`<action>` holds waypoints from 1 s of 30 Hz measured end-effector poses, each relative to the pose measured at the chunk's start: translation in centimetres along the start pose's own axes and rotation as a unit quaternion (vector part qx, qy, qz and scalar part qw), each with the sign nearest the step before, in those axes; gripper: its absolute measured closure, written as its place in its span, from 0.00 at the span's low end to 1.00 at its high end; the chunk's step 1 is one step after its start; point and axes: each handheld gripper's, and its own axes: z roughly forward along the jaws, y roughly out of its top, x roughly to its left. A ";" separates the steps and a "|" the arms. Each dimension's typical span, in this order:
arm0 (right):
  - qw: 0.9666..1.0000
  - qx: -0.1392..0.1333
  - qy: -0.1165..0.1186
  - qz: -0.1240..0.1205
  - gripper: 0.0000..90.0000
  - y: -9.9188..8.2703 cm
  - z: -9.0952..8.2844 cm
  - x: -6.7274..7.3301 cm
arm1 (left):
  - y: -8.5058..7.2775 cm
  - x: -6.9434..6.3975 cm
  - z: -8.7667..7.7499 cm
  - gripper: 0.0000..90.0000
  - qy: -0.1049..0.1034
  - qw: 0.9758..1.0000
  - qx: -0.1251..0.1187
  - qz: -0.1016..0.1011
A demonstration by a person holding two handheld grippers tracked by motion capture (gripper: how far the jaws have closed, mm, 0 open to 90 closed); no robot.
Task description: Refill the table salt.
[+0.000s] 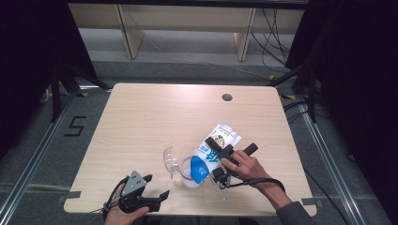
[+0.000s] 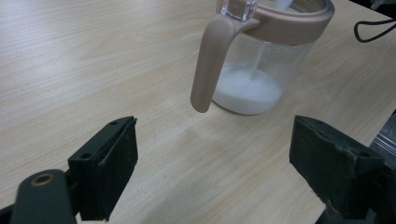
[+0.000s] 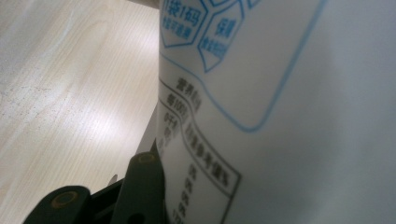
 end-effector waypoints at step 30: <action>1.000 0.001 0.002 -0.012 0.70 0.0 -0.1 -0.2 | 0.0 0.1 0.0 0.17 0.001 1.000 0.003 0.002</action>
